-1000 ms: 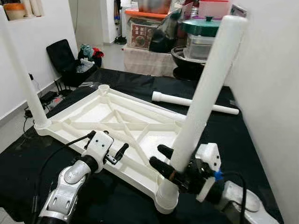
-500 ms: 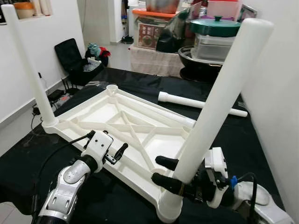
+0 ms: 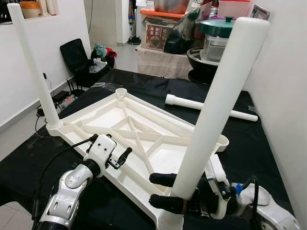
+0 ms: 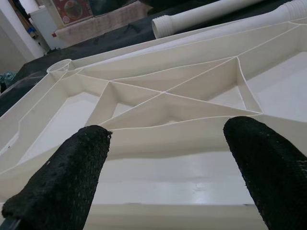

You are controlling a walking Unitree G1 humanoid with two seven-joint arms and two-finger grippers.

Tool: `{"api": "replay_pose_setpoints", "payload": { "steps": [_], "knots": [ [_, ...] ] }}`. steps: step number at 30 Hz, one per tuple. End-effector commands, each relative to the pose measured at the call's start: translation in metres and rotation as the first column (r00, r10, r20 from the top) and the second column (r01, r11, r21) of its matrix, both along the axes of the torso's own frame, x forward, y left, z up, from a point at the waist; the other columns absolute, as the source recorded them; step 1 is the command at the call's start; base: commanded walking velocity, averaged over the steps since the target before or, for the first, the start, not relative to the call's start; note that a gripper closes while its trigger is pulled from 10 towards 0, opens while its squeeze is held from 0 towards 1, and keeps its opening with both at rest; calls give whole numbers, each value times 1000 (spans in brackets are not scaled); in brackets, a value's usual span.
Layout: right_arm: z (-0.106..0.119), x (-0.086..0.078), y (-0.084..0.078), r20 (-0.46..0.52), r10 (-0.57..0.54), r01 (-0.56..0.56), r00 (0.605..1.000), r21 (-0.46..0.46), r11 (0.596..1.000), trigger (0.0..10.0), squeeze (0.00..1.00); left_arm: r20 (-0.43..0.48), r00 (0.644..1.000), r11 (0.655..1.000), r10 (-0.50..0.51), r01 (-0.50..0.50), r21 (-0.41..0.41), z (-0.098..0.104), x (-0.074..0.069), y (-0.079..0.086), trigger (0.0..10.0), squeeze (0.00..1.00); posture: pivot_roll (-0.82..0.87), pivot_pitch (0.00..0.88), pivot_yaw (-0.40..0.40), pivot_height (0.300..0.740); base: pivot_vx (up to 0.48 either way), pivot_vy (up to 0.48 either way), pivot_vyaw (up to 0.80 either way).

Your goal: Building children table

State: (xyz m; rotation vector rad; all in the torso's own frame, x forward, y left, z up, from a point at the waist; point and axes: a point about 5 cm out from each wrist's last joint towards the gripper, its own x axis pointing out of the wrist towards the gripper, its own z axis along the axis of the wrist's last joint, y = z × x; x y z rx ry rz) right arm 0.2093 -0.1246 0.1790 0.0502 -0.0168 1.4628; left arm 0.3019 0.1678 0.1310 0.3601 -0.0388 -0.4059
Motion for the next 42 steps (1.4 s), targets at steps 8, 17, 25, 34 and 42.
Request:
{"api": "replay_pose_setpoints", "payload": {
  "steps": [8,17,25,34,42],
  "knots": [
    [-15,-7,-7,-45,-58,57,997,-20,998,10000,0,-17,1000,1000,-13,13,-6,-4,-2,-1,10000,0,58,0,-73,740,0,0,0],
    [-27,25,-16,-15,-443,440,896,-96,893,10000,0,-18,1000,1000,-7,7,-10,-4,-1,0,10000,0,55,0,-74,740,0,0,0],
    [-34,21,-13,-10,-526,520,850,-136,843,10000,0,-21,1000,1000,-3,3,-11,-5,-2,1,10000,0,46,0,-68,740,0,0,0],
    [-48,29,-17,-13,-657,636,753,-240,734,10000,0,-19,1000,1000,-4,4,-15,-5,-1,-1,10000,0,39,0,-69,740,0,0,0],
    [-60,50,-36,42,-866,820,498,-347,455,10000,0,-21,1000,1000,4,-4,-20,-6,-2,-1,10000,0,41,0,-78,740,0,0,0]
  ]
}}
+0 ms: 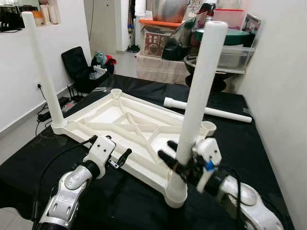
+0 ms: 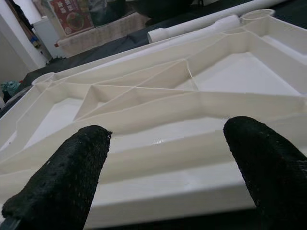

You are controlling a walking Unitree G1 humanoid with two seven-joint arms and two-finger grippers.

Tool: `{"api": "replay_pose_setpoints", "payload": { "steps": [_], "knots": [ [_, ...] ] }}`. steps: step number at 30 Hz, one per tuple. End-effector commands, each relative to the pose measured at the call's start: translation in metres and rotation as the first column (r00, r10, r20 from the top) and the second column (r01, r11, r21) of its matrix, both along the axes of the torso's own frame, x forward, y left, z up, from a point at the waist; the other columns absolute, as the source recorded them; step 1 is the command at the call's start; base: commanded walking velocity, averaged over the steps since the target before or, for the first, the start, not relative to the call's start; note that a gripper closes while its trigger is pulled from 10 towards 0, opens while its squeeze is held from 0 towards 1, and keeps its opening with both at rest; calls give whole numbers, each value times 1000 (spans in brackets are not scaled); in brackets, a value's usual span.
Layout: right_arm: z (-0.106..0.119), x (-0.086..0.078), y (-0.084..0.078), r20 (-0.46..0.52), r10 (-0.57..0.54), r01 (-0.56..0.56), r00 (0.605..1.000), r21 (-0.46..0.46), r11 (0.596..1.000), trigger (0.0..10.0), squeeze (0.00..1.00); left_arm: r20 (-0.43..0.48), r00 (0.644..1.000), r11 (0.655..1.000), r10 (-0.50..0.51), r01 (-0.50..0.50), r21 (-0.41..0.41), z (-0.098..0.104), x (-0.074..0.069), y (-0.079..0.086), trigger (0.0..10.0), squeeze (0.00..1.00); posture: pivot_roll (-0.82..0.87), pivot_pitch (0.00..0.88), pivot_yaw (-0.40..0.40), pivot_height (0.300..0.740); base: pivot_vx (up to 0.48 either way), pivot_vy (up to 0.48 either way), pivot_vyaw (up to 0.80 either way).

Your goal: Building children table

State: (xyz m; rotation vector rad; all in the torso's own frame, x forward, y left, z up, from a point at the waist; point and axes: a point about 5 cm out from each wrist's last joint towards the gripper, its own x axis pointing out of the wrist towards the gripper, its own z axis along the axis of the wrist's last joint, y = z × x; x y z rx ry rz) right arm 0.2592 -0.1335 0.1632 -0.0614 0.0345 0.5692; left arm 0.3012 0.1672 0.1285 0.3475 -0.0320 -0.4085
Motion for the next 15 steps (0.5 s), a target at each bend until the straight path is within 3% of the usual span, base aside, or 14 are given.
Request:
{"api": "replay_pose_setpoints", "payload": {
  "steps": [1,11,13,15],
  "knots": [
    [-46,2,-30,-210,-220,190,953,-154,970,10000,0,-12,1000,1000,6,-6,-9,-4,-1,0,10000,0,41,0,-78,740,0,0,0],
    [-60,4,-38,-272,-347,301,897,-198,933,10000,0,-12,1000,1000,9,-9,-12,-4,-1,-1,10000,0,41,0,-79,740,0,0,0],
    [-64,4,-41,-290,-399,344,870,-223,912,10000,0,-12,1000,1000,9,-10,-12,-4,-1,-1,10000,0,42,0,-81,740,0,0,0],
    [-64,4,-41,-290,-399,344,870,-223,912,10000,0,-12,1000,1000,9,-10,-12,-4,-1,-1,10000,0,42,0,-81,740,0,0,0]
  ]
}}
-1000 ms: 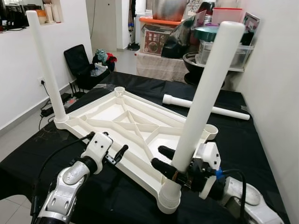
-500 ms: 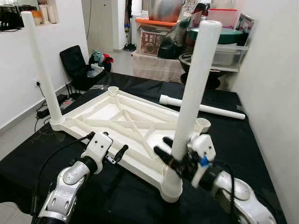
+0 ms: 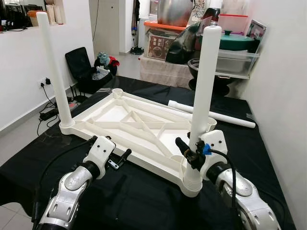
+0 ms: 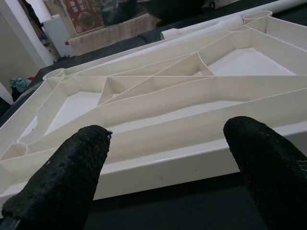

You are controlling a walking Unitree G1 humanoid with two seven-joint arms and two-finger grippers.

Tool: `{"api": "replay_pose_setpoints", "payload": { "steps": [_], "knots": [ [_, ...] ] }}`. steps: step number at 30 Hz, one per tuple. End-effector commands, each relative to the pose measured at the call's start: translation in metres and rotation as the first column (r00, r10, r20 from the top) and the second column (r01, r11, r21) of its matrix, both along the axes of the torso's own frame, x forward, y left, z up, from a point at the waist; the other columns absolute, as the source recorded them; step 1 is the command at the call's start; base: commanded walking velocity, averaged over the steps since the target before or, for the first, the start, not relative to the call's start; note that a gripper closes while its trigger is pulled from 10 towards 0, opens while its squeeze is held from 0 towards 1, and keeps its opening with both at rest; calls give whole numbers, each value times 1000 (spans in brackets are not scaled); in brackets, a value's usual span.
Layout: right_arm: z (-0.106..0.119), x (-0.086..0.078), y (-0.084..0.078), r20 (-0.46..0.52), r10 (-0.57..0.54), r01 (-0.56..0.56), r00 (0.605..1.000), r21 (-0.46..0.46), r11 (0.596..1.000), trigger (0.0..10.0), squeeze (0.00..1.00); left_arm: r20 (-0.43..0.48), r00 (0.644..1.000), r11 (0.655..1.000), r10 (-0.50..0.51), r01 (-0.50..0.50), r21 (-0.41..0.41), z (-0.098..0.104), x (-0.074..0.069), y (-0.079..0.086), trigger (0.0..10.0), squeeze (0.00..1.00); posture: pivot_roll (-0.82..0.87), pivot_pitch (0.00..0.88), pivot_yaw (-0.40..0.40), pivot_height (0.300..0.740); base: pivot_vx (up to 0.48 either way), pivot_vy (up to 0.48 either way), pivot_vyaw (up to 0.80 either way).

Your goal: Building children table

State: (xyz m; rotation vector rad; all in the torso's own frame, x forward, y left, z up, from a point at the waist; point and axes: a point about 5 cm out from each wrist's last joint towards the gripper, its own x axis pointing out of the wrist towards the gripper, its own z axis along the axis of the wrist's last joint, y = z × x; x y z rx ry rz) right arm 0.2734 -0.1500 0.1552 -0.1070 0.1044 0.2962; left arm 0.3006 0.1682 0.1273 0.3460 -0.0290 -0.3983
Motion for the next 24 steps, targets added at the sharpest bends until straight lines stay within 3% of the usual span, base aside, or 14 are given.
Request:
{"api": "replay_pose_setpoints", "payload": {
  "steps": [1,3,5,11,12,13,15,22,24],
  "knots": [
    [-59,-8,-29,-302,-190,169,934,-95,981,10000,0,-10,1000,1000,-1,1,-11,-3,0,-2,10000,0,42,0,-81,740,0,0,0],
    [-60,-4,-37,-300,-315,295,901,-109,949,10000,0,-9,1000,1000,-1,0,-13,-3,0,-3,10000,0,42,0,-81,740,0,0,0],
    [-58,-2,-41,-289,-371,356,883,-102,929,10000,0,-9,1000,1000,0,0,-14,-3,0,-3,10000,0,42,0,-81,740,0,0,0],
    [-58,0,-45,-279,-439,433,854,-87,897,10000,0,-9,1000,1000,1,-2,-15,-3,0,-3,10000,0,43,0,-84,740,0,0,0],
    [-60,-1,-48,-285,-485,483,827,-83,872,10000,0,-9,1000,1000,3,-3,-15,-4,0,-3,10000,0,41,0,-80,740,0,0,0],
    [-60,-1,-48,-285,-485,483,827,-83,872,10000,0,-9,1000,1000,3,-3,-15,-4,0,-3,10000,0,41,0,-80,740,0,0,0],
    [-66,-6,-54,-313,-561,566,766,-86,820,10000,0,-9,1000,1000,3,-3,-15,-4,1,-3,10000,0,40,0,-78,740,0,0,0],
    [-70,-8,-56,-338,-585,594,737,-87,800,10000,0,-9,1000,1000,3,-3,-15,-3,2,-3,10000,0,38,0,-76,740,0,0,0],
    [-71,-10,-60,-331,-624,630,708,-104,769,10000,0,-9,1000,1000,6,-7,-16,-3,2,-2,10000,0,38,0,-77,740,0,0,0]
  ]
}}
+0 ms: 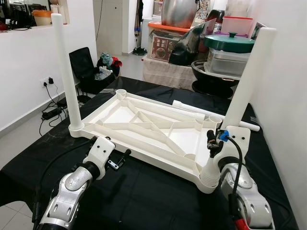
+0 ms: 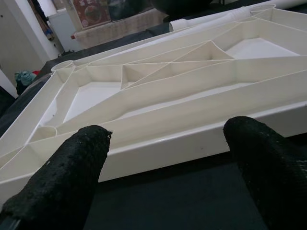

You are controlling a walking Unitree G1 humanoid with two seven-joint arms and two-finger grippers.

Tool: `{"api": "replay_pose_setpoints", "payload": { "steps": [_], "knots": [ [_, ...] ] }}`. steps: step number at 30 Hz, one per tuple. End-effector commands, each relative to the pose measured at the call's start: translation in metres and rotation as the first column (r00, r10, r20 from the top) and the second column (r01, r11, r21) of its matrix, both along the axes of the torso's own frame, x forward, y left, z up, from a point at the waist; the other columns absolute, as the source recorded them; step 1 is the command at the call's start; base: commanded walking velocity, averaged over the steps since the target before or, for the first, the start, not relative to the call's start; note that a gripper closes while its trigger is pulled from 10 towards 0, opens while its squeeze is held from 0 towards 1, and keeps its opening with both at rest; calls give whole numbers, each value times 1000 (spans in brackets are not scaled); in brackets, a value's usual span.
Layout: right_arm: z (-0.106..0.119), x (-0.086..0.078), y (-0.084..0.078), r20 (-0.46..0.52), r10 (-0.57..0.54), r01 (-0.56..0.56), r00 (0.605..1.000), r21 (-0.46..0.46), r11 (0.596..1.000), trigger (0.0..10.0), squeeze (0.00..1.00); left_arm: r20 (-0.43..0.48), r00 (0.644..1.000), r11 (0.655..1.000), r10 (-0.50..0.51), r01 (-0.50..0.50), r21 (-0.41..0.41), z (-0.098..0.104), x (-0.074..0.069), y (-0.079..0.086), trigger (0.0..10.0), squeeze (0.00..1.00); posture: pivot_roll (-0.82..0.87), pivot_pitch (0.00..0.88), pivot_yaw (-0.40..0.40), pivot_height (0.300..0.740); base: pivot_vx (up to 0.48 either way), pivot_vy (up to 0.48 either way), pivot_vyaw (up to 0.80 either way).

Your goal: Building children table

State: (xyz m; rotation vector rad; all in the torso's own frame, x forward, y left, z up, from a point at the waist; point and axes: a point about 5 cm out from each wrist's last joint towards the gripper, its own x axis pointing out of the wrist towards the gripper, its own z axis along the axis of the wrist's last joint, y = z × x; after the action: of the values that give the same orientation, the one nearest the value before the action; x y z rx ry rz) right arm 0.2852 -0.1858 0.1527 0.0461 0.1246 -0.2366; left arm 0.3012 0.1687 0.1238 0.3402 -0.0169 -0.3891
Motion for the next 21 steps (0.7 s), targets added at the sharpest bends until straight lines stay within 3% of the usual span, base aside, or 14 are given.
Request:
{"api": "replay_pose_setpoints", "payload": {
  "steps": [1,9,16,21],
  "knots": [
    [-68,-22,-24,-355,-137,135,925,-31,990,10000,0,2,1000,1000,-5,5,-12,0,1,-3,10000,0,38,0,-77,740,0,0,0],
    [-57,-15,-5,-249,-9,35,968,101,994,10000,0,-1,1000,1000,-2,2,-12,0,1,-2,10000,0,38,0,-74,740,0,0,0],
    [-55,-16,12,-197,176,-130,965,225,966,10000,0,-4,1000,1000,-1,1,-10,0,2,1,10000,0,37,0,-66,740,0,0,0],
    [-54,-16,12,-161,196,-153,967,246,957,10000,0,-3,1000,1000,-3,3,-9,0,3,1,10000,0,39,0,-62,740,0,0,0]
  ]
}}
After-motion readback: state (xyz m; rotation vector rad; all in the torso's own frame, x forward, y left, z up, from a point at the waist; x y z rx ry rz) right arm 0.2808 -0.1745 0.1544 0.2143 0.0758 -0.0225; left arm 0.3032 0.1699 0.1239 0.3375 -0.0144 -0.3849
